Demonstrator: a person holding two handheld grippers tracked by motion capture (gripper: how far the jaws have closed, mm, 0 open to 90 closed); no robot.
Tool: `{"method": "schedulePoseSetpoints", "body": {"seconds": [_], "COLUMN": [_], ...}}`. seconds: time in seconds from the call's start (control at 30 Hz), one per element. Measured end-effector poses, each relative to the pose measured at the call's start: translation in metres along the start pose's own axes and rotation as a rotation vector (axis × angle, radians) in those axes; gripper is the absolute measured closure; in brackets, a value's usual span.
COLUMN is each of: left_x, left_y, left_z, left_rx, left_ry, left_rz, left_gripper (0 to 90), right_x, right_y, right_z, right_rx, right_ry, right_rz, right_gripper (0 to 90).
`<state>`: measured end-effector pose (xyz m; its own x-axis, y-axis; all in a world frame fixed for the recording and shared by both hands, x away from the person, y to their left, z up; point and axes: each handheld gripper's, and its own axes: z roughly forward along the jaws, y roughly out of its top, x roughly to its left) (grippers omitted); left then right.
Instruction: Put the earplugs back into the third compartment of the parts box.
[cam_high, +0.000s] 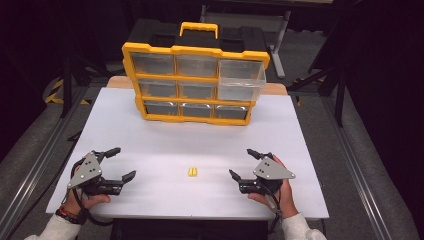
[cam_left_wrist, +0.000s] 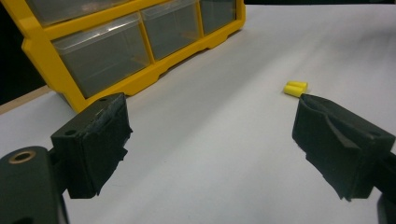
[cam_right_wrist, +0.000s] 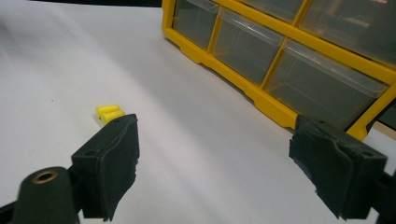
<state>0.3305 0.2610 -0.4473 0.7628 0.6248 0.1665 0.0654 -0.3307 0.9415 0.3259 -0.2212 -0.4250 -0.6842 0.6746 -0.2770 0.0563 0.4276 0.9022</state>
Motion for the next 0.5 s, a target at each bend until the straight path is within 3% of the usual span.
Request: {"method": "schedulePoseSetpoints", "body": {"seconds": [0.23,0.37,0.5], "left_x": [-0.004,-0.003,-0.003], "left_y": [-0.001,-0.002,-0.003], "left_z": [0.000,0.001,0.002], "left_rx": [0.011,0.007,0.008], "left_ry": [-0.018,-0.026,-0.040], "left_rz": [0.012,-0.002,-0.005], "left_gripper": [11.3,10.6,9.1], "right_x": [-0.002,-0.005,-0.008], "right_y": [0.005,0.012,0.026], "right_z": [0.000,0.002,0.014], "right_rx": [0.024,0.036,0.087], "right_ry": [0.044,0.073,0.128], "right_rz": [0.002,-0.002,-0.029], "right_gripper": [16.9,16.8,16.6]}}
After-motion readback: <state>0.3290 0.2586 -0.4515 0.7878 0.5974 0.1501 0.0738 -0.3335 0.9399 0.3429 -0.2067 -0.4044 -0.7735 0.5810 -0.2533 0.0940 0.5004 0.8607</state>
